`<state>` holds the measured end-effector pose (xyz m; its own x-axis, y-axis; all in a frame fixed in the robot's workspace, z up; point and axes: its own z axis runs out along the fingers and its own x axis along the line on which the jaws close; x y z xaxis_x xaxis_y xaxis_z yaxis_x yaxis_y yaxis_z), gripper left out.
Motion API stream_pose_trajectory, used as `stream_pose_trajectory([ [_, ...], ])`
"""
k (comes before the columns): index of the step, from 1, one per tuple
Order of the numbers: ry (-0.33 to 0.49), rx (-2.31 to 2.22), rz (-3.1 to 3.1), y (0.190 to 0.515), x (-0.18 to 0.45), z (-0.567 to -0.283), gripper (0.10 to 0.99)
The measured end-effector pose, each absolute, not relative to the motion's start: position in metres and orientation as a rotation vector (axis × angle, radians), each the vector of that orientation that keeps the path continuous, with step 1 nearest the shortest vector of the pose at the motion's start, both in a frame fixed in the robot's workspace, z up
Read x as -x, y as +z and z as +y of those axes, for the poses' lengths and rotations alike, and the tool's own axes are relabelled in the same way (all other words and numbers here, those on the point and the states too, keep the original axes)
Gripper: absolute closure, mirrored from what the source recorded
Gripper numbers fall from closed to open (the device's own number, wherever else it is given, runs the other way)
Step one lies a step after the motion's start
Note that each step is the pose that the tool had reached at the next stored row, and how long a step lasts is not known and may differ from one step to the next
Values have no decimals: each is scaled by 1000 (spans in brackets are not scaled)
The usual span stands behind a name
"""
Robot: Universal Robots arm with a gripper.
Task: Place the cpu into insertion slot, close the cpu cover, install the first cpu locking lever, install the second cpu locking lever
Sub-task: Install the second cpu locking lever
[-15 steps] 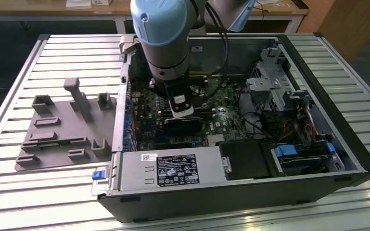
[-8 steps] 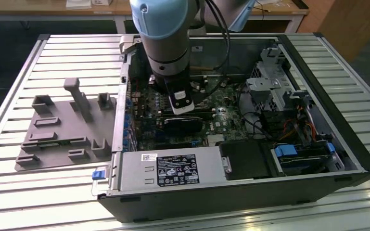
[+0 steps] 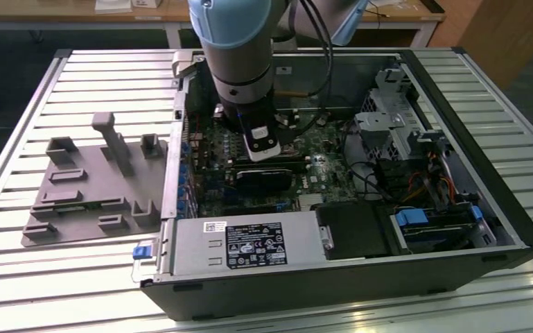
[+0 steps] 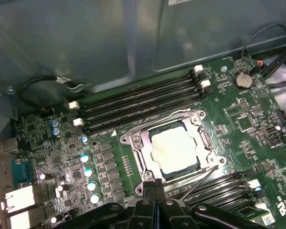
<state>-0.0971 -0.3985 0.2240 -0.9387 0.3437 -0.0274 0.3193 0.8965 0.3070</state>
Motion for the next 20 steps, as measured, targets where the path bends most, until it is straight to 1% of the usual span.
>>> stream_pose_trajectory([
  [15, 458, -521, 2981, 248, 97, -398, 984],
  [20, 409, -522, 2983, 248, 94, -398, 984],
])
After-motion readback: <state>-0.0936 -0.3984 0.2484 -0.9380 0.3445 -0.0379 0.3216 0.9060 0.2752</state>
